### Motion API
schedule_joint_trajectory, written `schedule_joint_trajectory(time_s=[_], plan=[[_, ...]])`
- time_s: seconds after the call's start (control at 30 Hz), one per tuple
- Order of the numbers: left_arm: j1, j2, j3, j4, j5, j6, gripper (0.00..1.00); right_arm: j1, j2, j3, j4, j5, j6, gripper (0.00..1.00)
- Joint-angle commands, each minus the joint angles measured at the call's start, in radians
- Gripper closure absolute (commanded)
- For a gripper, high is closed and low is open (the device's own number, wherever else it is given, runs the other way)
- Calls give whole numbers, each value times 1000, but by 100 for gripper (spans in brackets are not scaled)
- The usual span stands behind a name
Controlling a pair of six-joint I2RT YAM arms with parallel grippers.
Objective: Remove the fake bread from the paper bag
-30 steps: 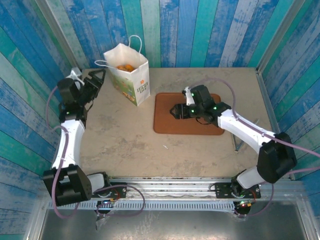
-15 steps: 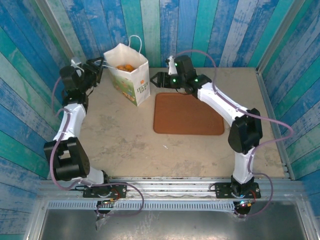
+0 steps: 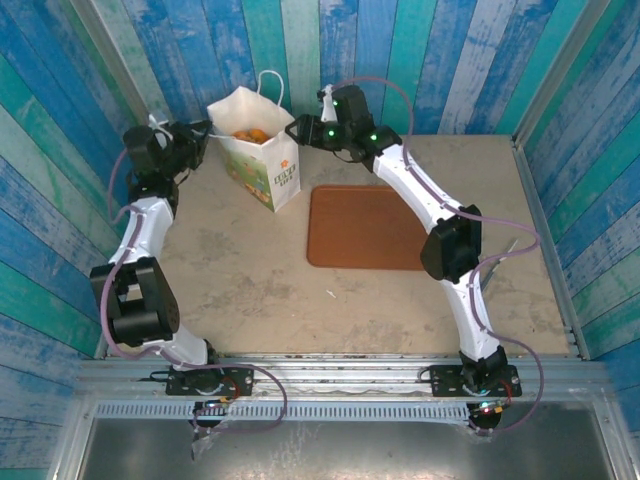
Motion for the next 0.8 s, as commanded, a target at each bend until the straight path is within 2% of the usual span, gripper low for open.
schedule_joint_trajectory(time_s=[0.0, 0.1, 0.53, 0.77], plan=[[-1, -37, 21, -62, 18, 78, 97, -7, -17, 18, -39, -23, -7, 32], [-2, -98, 3, -128, 0, 124, 100, -6, -45, -3, -63, -27, -32, 33], [49, -420, -205, -307, -9, 184, 100, 9, -192, -103, -200, 32, -177, 33], [93, -582, -277, -451, 29, 241, 100, 24, -216, -99, -249, -10, -225, 33]])
